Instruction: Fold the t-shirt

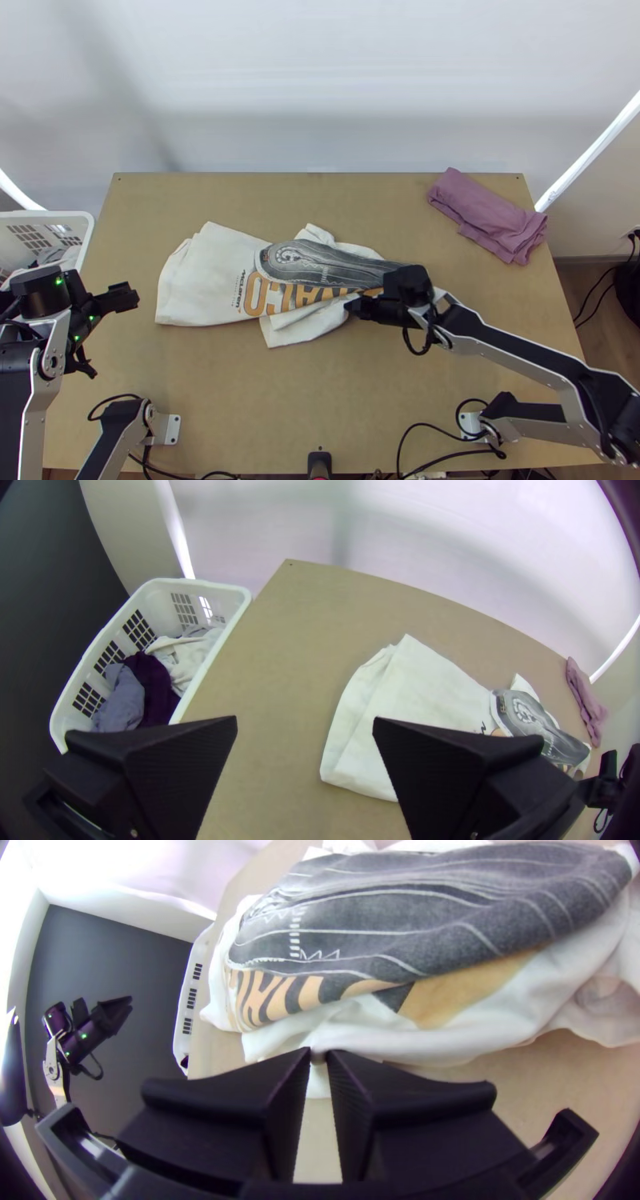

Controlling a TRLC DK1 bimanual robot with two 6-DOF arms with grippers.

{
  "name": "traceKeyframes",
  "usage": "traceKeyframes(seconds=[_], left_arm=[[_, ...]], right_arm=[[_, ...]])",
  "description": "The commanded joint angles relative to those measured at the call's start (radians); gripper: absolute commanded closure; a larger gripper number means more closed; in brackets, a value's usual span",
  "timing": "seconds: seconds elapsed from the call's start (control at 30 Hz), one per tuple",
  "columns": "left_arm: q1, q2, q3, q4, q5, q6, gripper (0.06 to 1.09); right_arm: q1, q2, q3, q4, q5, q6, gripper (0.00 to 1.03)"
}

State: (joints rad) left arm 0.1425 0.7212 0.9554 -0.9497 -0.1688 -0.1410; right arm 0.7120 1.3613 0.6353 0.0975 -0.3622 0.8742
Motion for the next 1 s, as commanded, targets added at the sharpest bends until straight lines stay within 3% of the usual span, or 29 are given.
traceKeyframes(seconds=[0.0, 0.27, 0.57, 0.73, 0.97], left_arm=[[0.008, 0.011, -0.018, 0.009, 0.003, -0.002, 0.10], [0.003, 0.034, -0.017, 0.031, 0.005, 0.001, 0.10], [-0.092, 0.107, -0.060, 0.023, 0.005, 0.003, 0.10], [-0.176, 0.179, -0.126, -0.020, 0.135, 0.047, 0.10], [-0.317, 0.325, -0.216, 0.046, 0.118, 0.135, 0.10]], right_arm=[[-0.006, -0.057, -0.019, 0.030, 0.026, -0.024, 1.00], [-0.112, -0.057, 0.055, 0.041, 0.086, -0.026, 1.00], [-0.209, -0.042, 0.150, 0.059, 0.094, -0.026, 1.00], [-0.223, -0.031, 0.187, 0.059, 0.106, -0.026, 1.00], [-0.206, -0.030, 0.198, 0.059, 0.141, -0.026, 1.00]])
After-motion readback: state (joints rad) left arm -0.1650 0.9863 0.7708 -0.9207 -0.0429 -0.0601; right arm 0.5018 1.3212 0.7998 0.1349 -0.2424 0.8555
